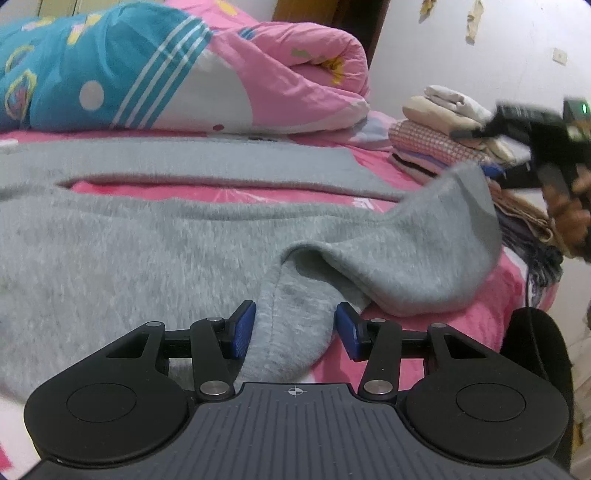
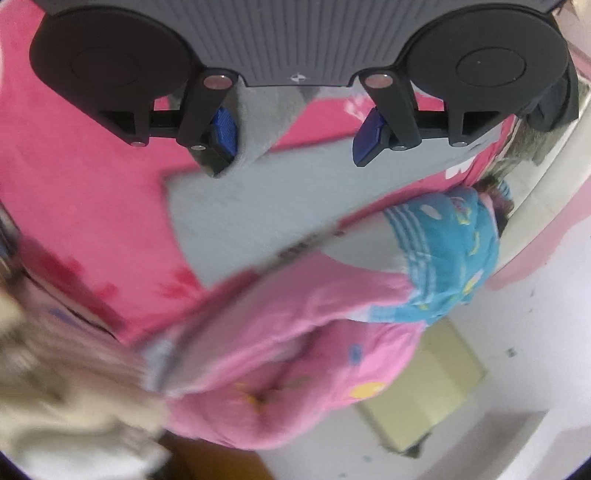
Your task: Fold clothes
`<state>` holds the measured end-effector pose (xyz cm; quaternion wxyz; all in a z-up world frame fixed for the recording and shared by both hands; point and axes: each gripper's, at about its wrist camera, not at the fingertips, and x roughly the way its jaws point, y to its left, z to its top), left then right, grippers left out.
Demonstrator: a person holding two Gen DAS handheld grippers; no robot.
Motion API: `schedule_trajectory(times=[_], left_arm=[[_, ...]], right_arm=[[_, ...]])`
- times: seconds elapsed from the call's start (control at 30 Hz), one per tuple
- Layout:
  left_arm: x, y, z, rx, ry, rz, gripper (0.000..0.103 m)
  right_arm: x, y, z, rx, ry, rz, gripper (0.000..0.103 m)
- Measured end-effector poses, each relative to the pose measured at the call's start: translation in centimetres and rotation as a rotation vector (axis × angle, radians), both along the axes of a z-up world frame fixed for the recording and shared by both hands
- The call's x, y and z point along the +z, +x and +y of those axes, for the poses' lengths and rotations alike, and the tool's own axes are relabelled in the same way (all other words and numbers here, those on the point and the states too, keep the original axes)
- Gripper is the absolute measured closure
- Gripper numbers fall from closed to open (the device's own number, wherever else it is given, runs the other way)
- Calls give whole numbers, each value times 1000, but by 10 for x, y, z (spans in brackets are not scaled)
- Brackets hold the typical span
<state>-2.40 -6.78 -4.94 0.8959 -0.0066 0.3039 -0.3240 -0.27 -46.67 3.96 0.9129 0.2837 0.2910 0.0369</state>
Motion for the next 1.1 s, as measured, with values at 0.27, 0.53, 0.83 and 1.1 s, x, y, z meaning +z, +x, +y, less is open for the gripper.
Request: schedule_trajectory(times=[0.27, 0.53, 0.83, 1.1], left_arm=[[24, -32, -24, -74, 98, -218, 56], [13, -56, -118, -378, 243, -308, 56], [16, -18, -130, -379, 130, -138, 94], [14, 98, -56, -144, -530, 434, 98]], right_arm=[[-60, -6, -33, -51, 174, 91, 35], [-94, -21, -53, -74, 322, 70, 32], [-100, -63, -70, -166, 356, -21, 28], [-98, -67, -62, -179, 327, -50, 25]])
